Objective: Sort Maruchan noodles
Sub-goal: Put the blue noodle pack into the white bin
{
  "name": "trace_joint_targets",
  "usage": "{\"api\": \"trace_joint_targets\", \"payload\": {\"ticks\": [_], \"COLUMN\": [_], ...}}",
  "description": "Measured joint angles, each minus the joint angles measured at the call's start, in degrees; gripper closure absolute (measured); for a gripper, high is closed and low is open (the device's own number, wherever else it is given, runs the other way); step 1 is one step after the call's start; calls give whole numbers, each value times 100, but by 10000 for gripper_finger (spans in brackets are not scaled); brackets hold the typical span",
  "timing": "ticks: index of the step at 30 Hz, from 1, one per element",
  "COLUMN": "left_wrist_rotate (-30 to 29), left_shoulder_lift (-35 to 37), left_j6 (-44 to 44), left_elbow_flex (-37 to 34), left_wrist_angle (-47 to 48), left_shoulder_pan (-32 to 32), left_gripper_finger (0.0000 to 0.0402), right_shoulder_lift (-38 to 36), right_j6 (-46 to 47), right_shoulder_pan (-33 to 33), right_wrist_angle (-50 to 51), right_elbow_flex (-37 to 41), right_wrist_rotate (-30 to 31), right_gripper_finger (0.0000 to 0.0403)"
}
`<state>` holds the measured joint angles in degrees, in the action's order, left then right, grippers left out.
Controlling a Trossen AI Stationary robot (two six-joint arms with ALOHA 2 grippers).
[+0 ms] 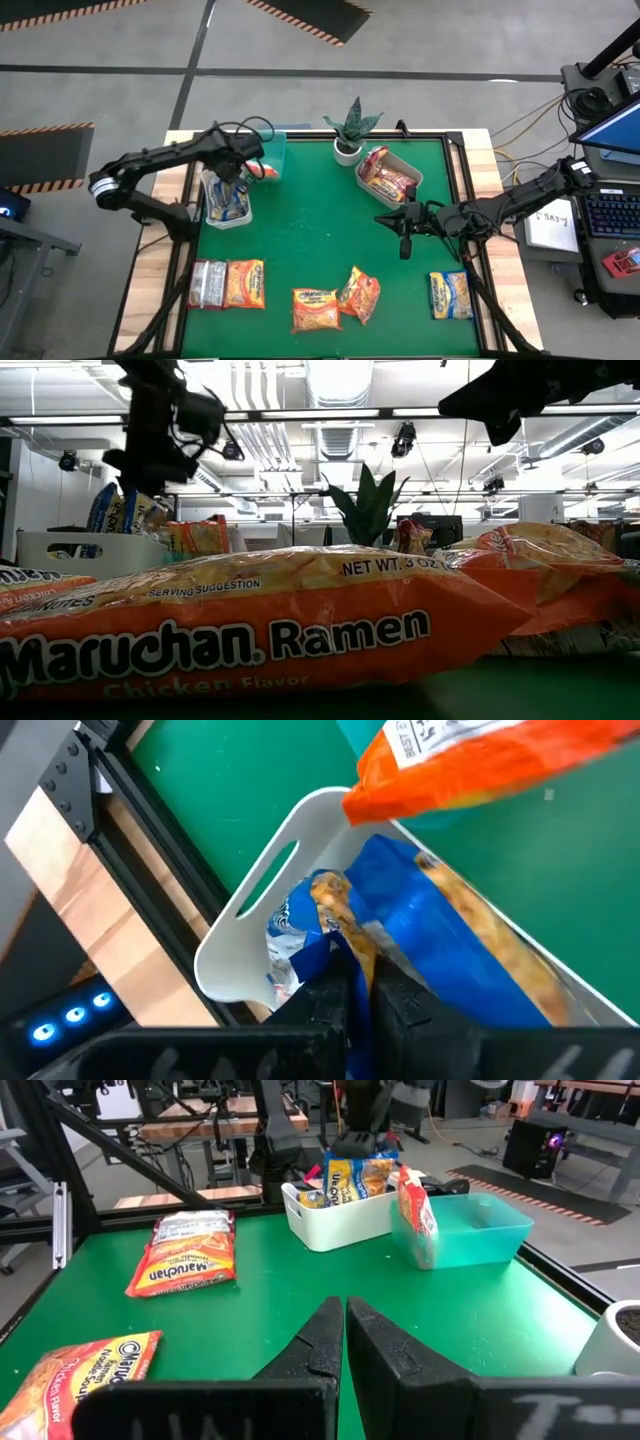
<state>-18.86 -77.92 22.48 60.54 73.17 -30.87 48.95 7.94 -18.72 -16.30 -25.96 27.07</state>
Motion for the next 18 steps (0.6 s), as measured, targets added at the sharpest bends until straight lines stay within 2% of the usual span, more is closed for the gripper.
{"api": "trace_joint_targets", "payload": {"ticks": [6,12,18], "left_wrist_rotate": [-594,-653,-671], "left_shoulder_lift": [-412,-400,-42], "left_j6": [175,241,249], "left_elbow_flex": [-14,-13,156], "left_wrist_angle": [-73,-74,-73], "left_shoulder_pan": [2,42,191], "left_gripper_finger": [401,401,401], "right_shoulder_lift": [0,0,0], "right_j6": [43,42,62], "right_shoulder_pan": [0,0,0], "right_wrist_angle": [88,91,97], "right_elbow_flex": [4,4,-5], "right_wrist_rotate": [0,2,2], "right_gripper_finger": [394,394,394]}}
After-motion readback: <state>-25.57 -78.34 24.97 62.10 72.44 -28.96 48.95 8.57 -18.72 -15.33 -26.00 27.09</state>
